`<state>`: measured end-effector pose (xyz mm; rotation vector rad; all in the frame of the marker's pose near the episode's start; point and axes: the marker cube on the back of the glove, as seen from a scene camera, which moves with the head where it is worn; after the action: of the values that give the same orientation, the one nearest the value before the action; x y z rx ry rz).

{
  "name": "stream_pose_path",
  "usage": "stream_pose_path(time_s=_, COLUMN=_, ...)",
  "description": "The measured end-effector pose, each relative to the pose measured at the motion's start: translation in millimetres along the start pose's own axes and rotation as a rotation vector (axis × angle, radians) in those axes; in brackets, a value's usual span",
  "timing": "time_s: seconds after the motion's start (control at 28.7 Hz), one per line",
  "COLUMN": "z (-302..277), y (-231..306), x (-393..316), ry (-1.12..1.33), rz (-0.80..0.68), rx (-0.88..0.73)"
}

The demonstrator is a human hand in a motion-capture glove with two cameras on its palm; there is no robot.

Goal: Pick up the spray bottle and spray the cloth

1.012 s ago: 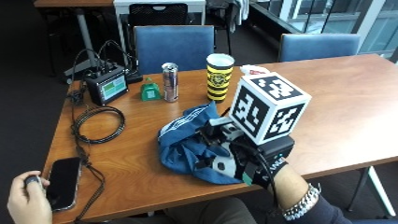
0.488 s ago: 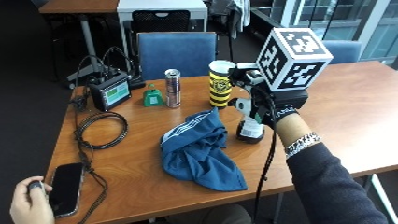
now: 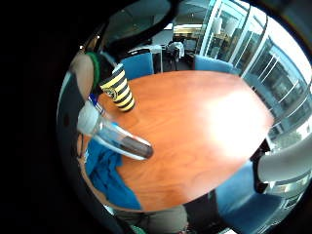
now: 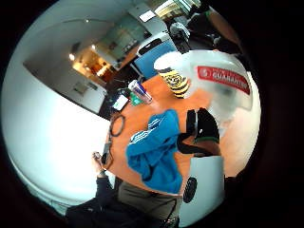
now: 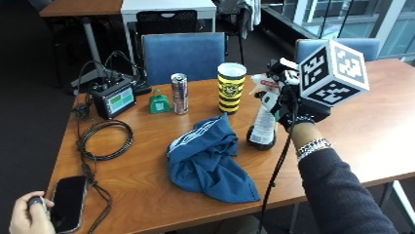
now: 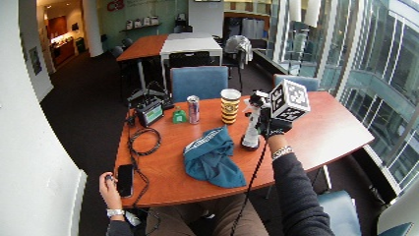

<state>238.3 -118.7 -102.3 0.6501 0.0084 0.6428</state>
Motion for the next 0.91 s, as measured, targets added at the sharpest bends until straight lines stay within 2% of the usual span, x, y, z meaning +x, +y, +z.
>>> stream_pose_path(time_s=0.31, z=32, y=8, x=25, ry=-0.497, rz=0.179, rx=0.056)
stream_pose_path(time_s=0.56, z=48, y=5, x=30, ry=-0.748, rz=0.241, rx=0.024)
stream_pose_path(time_s=0.73, z=53, y=-4, x=24, ry=-0.824, rz=0.216, rx=-0.004)
stream_pose_path(time_s=0.91, z=47, y=-15, x=14, ry=-0.834, rz=0.102, rx=0.066)
